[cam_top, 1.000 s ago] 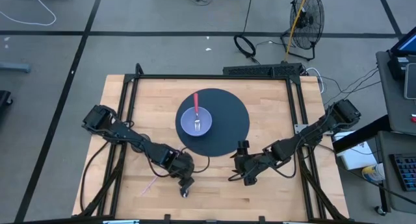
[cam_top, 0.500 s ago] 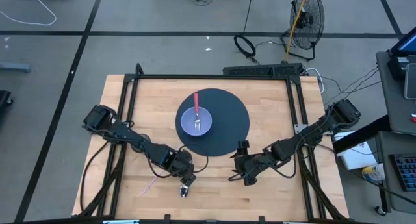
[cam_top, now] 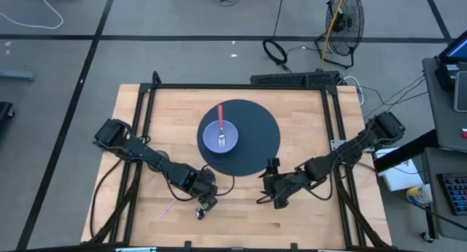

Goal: Pick & Place Utensil
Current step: Put the yellow spoon into the purple bowl on the mat

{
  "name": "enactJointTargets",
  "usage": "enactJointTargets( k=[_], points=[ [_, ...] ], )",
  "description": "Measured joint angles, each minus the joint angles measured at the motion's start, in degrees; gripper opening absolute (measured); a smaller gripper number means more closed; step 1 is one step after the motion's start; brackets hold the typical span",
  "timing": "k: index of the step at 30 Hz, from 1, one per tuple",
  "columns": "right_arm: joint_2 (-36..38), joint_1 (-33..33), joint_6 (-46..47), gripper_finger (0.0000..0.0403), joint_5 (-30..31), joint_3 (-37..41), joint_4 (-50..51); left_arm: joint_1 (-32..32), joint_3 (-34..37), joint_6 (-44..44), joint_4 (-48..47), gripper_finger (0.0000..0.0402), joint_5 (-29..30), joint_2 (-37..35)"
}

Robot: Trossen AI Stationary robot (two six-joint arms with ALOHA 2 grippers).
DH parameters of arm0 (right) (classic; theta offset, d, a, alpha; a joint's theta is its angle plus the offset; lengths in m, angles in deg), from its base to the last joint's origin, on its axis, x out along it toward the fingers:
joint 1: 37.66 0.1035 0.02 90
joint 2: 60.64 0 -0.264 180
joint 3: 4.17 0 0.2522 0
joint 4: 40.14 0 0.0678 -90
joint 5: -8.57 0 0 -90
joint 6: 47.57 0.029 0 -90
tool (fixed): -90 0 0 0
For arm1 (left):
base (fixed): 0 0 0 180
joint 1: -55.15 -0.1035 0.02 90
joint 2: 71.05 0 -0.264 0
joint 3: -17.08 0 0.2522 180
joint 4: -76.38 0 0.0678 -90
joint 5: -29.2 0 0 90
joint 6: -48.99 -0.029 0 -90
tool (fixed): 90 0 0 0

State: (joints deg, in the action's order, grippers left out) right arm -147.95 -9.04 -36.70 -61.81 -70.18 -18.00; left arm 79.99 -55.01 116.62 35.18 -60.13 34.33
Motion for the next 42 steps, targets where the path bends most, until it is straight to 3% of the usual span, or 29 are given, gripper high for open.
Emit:
enactJointTargets(
  k=[10,22,34,42],
  points=[
    [0.0,0.0,0.0,0.0254,0.0,0.0,0.0,0.5,0.1,-7.7,0.1,0.0093,2.9,0.1],
    [0.0,0.0,-0.6,0.0254,-0.2,0.0,0.0,1.9,0.1,-34.4,0.8,0.0093,1.4,0.1],
    [0.0,-0.1,-1.1,0.0254,-0.2,0.0,0.0,0.6,0.0,-32.6,3.5,0.0099,-0.9,-0.2],
    [0.0,-0.1,-1.1,0.0254,-0.1,0.0,-0.1,0.7,-0.1,-32.7,7.0,0.0183,-0.6,-0.2]
  ],
)
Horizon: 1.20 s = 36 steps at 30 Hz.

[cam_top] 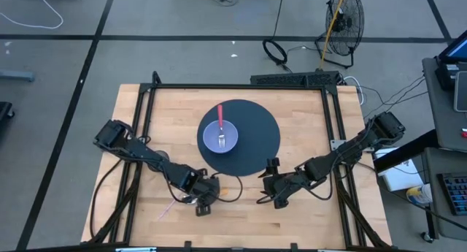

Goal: Pick & Place Utensil
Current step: Put the yellow spoon into the purple bowl on the mat

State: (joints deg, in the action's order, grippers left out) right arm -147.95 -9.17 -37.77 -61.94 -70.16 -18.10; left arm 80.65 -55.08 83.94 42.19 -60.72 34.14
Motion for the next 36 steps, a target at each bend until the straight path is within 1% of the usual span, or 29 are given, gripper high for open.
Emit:
enactJointTargets(
  k=[4,8,14,18,22,28,32,36],
  points=[
    [0.0,0.0,0.0,0.0254,0.0,0.0,0.0,-0.4,0.0,-0.4,2.7,0.0221,0.5,0.1],
    [0.0,0.0,0.0,0.0254,0.0,0.0,-0.1,-0.4,0.0,-1.8,3.2,0.0239,2.4,0.2],
    [0.0,0.0,0.0,0.0254,0.0,0.0,-0.1,-0.3,0.0,-3.7,2.7,0.0241,5.8,0.2],
    [0.0,0.0,0.0,0.0254,0.0,0.0,-0.1,-0.2,-0.2,-4.9,3.1,0.0241,6.7,1.5],
    [0.0,0.0,0.0,0.0254,0.0,0.0,-0.1,-0.2,-0.3,-4.9,4.2,0.0241,6.7,3.7],
    [0.0,0.0,0.0,0.0254,0.0,0.0,-0.1,0.2,-0.2,-5.7,4.2,0.0241,7.0,4.1],
    [0.0,0.0,0.0,0.0254,0.0,0.0,-0.1,1.2,-0.2,-7.7,3.0,0.0241,7.0,4.2],
    [0.0,0.0,0.0,0.0254,0.0,0.0,-0.1,1.7,-0.3,-6.9,0.8,0.0241,6.2,4.0]
  ],
)
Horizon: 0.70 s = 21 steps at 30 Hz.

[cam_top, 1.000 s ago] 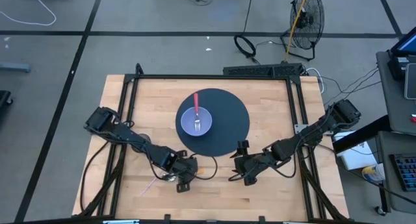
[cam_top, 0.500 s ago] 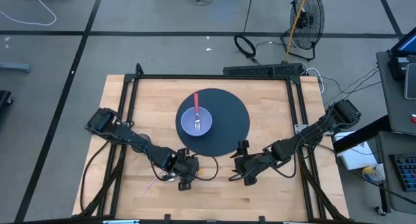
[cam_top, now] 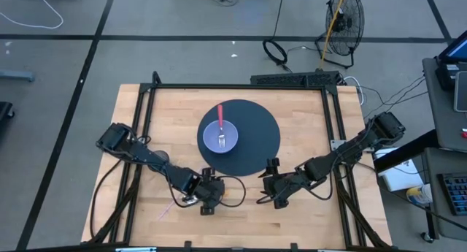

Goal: Pick & Place Utensil
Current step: Put the yellow spoon into the purple bowl on the mat

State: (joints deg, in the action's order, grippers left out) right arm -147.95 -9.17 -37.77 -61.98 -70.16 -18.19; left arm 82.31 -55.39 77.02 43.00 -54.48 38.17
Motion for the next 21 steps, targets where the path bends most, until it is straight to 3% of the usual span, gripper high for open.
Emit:
enactJointTargets(
  k=[7,13,21],
  points=[
    [0.0,-0.4,0.0,0.0254,0.1,0.0,-0.1,0.1,-0.2,1.8,-2.6,0.0241,-4.1,-0.5],
    [0.0,-0.4,0.0,0.0254,0.1,0.0,-0.2,0.2,-3.8,2.0,-11.2,0.0241,-8.1,-0.4],
    [0.0,-0.4,0.0,0.0254,0.0,0.0,-0.2,0.2,-5.8,-0.5,-14.6,0.0229,-7.4,-0.2]
  ],
)
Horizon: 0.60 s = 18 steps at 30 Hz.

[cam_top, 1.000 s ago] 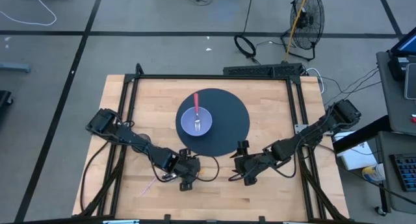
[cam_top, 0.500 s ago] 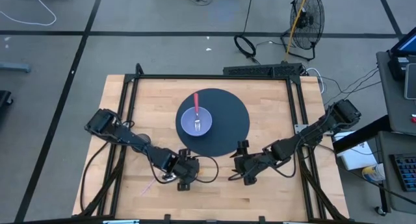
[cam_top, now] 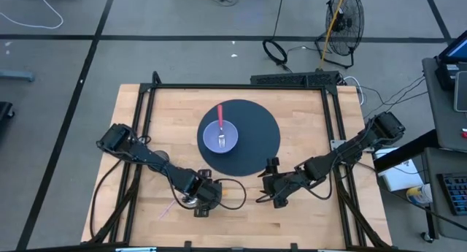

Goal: Pick & Place Utensil
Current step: Put the yellow spoon into the purple bowl on the mat

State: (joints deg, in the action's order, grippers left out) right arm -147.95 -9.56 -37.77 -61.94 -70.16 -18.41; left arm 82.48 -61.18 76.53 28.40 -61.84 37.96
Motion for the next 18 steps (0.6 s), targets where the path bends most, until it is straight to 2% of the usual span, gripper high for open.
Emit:
enactJointTargets(
  k=[12,18],
  points=[
    [0.0,0.0,-0.2,0.0254,-0.1,0.0,0.0,-0.4,0.0,-0.8,-1.4,0.0077,0.0,0.0],
    [0.0,0.0,-0.1,0.0254,-0.1,0.0,0.0,-0.3,-0.1,-2.1,-2.4,0.0045,-0.9,0.0]
  ],
)
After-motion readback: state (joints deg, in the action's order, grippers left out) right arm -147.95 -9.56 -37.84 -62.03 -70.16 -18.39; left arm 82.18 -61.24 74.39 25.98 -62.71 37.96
